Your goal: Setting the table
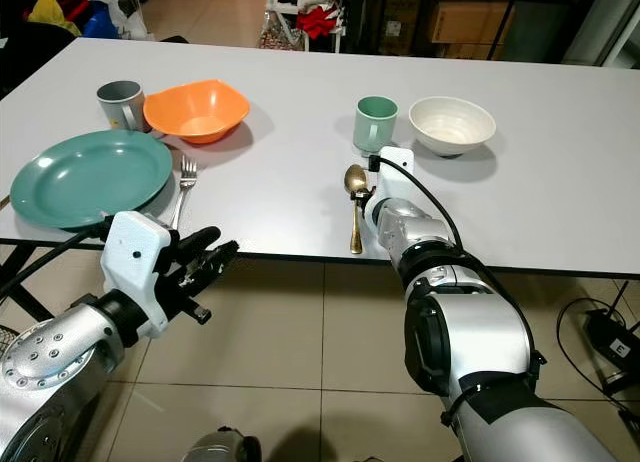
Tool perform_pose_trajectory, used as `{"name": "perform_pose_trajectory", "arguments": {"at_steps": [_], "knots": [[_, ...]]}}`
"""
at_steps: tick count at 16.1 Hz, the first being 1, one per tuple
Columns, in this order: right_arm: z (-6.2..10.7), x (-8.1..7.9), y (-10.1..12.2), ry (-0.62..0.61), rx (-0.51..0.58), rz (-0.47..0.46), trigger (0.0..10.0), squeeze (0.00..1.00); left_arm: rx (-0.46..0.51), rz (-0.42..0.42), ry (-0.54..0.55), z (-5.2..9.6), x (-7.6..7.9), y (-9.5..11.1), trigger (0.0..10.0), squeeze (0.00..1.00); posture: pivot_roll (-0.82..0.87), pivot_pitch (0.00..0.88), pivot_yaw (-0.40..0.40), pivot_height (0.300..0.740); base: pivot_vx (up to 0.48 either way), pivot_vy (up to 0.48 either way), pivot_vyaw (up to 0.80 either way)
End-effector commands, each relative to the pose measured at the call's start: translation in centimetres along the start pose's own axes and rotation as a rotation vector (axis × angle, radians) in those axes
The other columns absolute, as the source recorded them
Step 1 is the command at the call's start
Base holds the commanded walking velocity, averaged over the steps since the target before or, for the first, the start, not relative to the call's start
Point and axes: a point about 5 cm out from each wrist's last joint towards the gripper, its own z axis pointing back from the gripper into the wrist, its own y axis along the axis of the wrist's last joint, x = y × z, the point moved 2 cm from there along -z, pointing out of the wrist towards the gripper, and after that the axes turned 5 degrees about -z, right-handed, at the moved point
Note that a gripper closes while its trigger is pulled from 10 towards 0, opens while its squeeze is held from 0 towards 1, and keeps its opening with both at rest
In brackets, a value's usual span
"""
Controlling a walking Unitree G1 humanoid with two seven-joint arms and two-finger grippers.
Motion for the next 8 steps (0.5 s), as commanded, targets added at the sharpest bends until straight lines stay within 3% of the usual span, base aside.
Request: {"name": "perform_pose_trajectory", "arguments": {"at_steps": [1,2,3,5,6,8], "knots": [[0.1,0.2,0.7,0.014,0.031,0.008,10.0,1.00,0.009,-0.004,0.032,-0.3,-0.4,0.1,10.0,0.00,0.25,0.000,-0.024,0.740,0.000,0.000,0.00],[0.4,-0.1,2.8,0.073,0.134,0.014,10.0,1.00,0.033,0.002,0.103,-1.0,-1.2,0.4,10.0,0.00,0.24,0.000,-0.028,0.740,0.000,0.000,0.00],[0.6,-0.1,3.5,0.089,0.183,0.049,10.0,1.00,0.041,0.004,0.131,-1.1,-1.4,0.4,10.0,0.00,0.23,0.000,-0.028,0.740,0.000,0.000,0.00],[2.3,-0.3,5.3,0.149,0.413,0.180,10.0,1.00,0.046,0.018,0.196,-1.4,-1.9,0.2,10.0,0.00,0.21,0.000,-0.020,0.740,0.000,0.000,0.00],[4.3,-0.2,4.9,0.162,0.503,0.267,10.0,1.00,0.046,0.025,0.210,-1.4,-1.8,0.1,10.0,0.00,0.20,0.000,-0.018,0.740,0.000,0.000,0.80],[8.6,0.2,2.8,0.162,0.599,0.342,10.0,1.00,0.051,0.026,0.262,-1.1,-2.1,0.1,10.0,0.00,0.17,0.000,0.006,0.740,0.000,0.000,0.80]]}}
